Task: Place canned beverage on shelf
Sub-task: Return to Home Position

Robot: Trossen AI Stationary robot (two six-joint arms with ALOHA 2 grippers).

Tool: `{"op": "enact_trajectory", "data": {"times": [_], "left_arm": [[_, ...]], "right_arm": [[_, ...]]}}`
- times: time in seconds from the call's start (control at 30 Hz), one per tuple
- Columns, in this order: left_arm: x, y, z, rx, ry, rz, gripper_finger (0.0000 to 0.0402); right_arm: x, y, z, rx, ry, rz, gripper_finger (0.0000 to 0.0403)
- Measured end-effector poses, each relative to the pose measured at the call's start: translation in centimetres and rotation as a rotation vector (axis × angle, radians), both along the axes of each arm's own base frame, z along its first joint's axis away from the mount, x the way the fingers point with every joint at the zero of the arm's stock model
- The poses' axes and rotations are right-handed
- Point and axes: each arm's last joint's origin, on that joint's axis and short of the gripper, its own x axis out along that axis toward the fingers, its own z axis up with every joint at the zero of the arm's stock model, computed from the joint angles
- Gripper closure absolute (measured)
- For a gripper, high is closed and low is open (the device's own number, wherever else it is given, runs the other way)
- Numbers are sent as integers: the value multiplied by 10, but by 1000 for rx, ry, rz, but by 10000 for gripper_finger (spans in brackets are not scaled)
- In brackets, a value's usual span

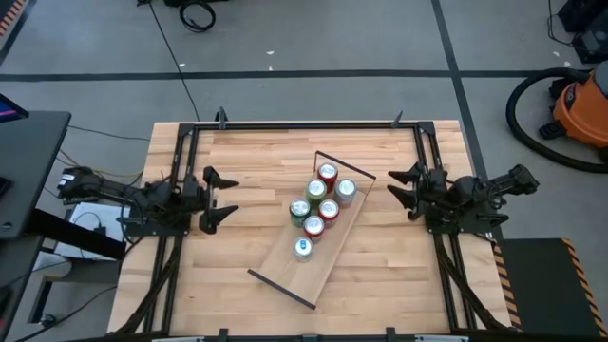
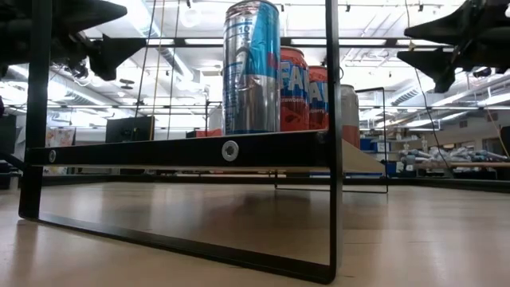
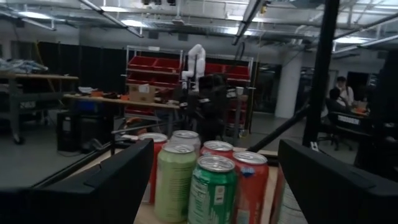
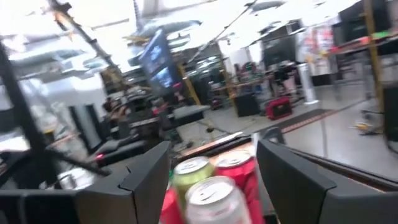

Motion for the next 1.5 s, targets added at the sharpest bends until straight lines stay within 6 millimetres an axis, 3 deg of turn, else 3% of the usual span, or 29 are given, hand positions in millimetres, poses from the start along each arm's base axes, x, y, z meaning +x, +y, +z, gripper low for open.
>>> {"op": "enact_trajectory", "data": {"times": [0.2,0.47,1.5], "left_arm": [[0,-1,0,15,6,-9,47],[0,-1,0,-82,-2,-33,47],[0,-1,-1,-84,-1,-31,47]], "right_arm": [[-2,-4,1,66,-19,-114,155],[-2,-4,1,65,-18,-114,154],[-2,-4,2,63,-18,-112,154]]}}
